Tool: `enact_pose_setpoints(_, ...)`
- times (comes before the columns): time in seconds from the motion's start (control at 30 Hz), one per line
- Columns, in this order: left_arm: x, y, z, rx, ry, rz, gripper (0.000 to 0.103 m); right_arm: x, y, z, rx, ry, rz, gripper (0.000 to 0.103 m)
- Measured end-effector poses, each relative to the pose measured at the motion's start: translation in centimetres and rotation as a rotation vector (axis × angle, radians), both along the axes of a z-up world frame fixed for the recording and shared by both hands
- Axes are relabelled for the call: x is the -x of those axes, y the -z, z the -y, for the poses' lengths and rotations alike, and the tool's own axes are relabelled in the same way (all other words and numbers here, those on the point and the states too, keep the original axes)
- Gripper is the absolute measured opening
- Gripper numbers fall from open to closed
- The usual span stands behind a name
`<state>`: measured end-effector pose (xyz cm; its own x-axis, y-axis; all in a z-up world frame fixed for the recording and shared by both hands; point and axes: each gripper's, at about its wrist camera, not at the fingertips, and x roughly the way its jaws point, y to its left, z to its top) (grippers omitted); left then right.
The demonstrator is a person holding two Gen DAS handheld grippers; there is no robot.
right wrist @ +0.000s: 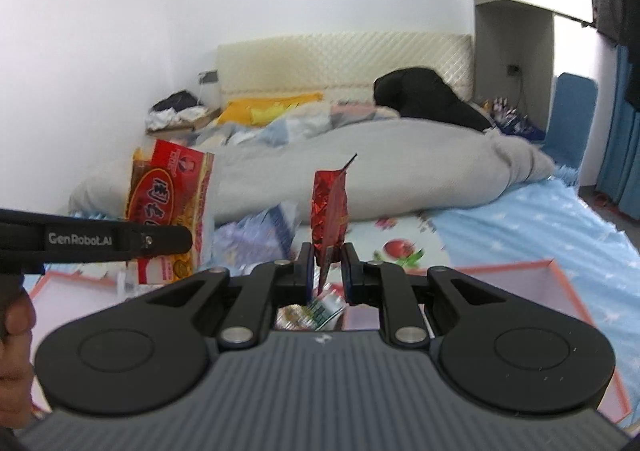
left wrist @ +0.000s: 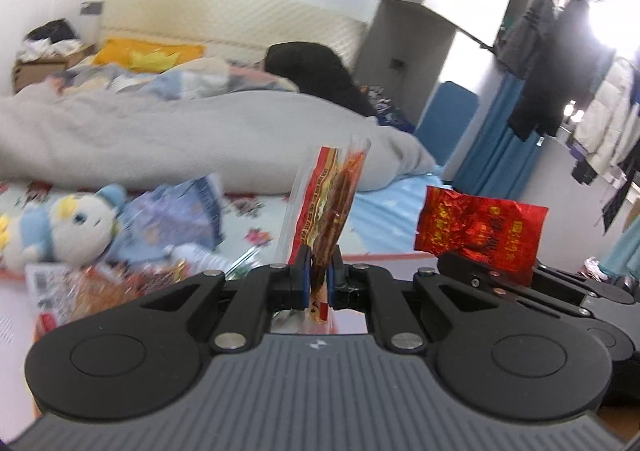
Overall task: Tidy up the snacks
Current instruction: 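Lift both held packets and carry them over the pink-orange box, then open the right tool to drop the red packet while the left tool drops its strip packet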
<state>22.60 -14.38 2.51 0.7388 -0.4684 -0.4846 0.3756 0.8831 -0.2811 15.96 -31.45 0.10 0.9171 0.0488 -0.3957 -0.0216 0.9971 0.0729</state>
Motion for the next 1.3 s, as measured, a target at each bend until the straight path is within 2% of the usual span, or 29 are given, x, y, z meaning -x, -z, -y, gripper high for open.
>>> enact_pose_setpoints(0.13, -1.2, -0.6, 3.2, -0.009, 0.053, 0.003, 0.009, -0.5, -0.2, 2.2, -0.004, 0.046, 0.006, 0.017)
enact_pose_setpoints(0.27, -2.5, 0.5, 6.7, -0.030, 0.110, -0.026, 0.009, -1.1, 1.1, 4.8, -0.013, 0.100, -0.023, 0.017)
enact_pose_setpoints(0.43, -4.3, 3.7, 10.8, -0.065, 0.173, -0.102, 0.009, -1.9, 3.8, 7.9, -0.038, 0.153, -0.100, 0.017)
enact_pose_setpoints(0.67, -6.1, 8.9, 15.1, -0.137, 0.258, -0.206, 0.009, -2.4, 9.3, 11.0, -0.084, 0.217, -0.251, 0.017)
enact_pose_setpoints(0.8, -6.8, 11.2, 16.6, -0.169, 0.291, -0.258, 0.009, -2.8, 11.9, 11.9, -0.118, 0.235, -0.339, 0.017)
enact_pose_setpoints(0.97, -7.7, 13.6, 18.0, -0.215, 0.322, -0.305, 0.010, -3.0, 13.9, 12.5, -0.092, 0.249, -0.408, 0.018)
enact_pose_setpoints(1.17, -7.9, 14.8, 18.4, -0.234, 0.342, -0.333, 0.010, -3.0, 14.3, 12.9, -0.117, 0.247, -0.430, 0.017)
enact_pose_setpoints(1.23, -7.9, 14.8, 18.2, -0.238, 0.332, -0.336, 0.018, -3.0, 14.2, 12.8, -0.121, 0.249, -0.432, 0.018)
enact_pose_setpoints(1.3, -7.7, 14.4, 17.9, -0.239, 0.316, -0.332, 0.049, -3.1, 14.0, 12.8, -0.122, 0.250, -0.432, 0.020)
